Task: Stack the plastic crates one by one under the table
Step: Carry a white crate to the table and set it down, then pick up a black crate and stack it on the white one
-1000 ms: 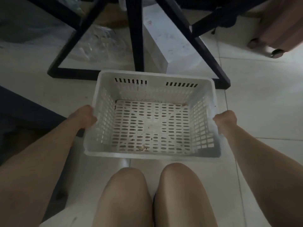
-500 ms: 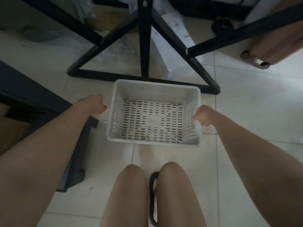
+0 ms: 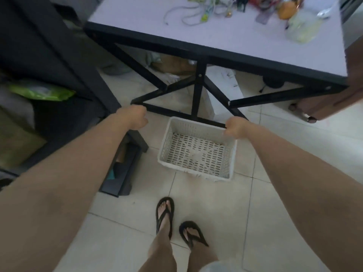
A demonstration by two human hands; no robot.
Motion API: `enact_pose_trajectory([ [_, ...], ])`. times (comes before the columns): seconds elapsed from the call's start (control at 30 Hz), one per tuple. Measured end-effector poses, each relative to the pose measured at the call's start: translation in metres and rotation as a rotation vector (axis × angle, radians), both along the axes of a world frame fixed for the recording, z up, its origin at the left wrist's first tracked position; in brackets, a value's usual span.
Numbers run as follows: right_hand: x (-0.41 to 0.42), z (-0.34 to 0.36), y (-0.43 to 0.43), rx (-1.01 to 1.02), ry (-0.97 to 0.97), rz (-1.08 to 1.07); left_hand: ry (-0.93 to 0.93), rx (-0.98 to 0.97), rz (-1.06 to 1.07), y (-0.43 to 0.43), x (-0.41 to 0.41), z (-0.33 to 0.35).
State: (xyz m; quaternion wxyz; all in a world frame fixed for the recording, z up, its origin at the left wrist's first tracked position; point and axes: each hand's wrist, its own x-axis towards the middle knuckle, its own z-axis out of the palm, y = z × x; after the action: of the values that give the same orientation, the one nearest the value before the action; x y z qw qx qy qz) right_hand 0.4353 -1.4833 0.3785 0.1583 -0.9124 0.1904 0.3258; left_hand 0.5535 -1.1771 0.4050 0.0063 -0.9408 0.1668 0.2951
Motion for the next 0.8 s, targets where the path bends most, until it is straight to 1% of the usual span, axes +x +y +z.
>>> enact_pose_trajectory([
  [0.13,0.003,0.041,0.039,-0.09,-0.041,0.202,-0.062,-0.078,0.034,0.038,-0.057,0.026],
  [0.23,-0.006,0.056,0.098,-0.089,-0.053,0.327,-0.091,-0.002,0.032,0.089,-0.113,0.031],
  [0.3,-0.018,0.057,0.148,-0.038,-0.026,0.404,-0.058,0.061,0.085,0.132,-0.157,0.032],
  [0.37,-0.031,0.051,0.205,0.028,0.059,0.478,-0.018,0.121,0.168,0.184,-0.202,0.033],
  [0.43,-0.043,0.047,0.269,0.045,0.115,0.585,0.015,0.182,0.259,0.244,-0.244,0.032],
  [0.53,-0.068,0.045,0.37,0.085,0.125,0.707,0.04,0.254,0.407,0.337,-0.304,0.036],
  [0.67,-0.102,0.04,0.508,0.134,0.161,0.82,0.032,0.272,0.584,0.457,-0.37,0.048],
  [0.8,-0.127,0.042,0.641,0.112,0.103,0.943,-0.017,0.262,0.725,0.58,-0.437,0.051],
])
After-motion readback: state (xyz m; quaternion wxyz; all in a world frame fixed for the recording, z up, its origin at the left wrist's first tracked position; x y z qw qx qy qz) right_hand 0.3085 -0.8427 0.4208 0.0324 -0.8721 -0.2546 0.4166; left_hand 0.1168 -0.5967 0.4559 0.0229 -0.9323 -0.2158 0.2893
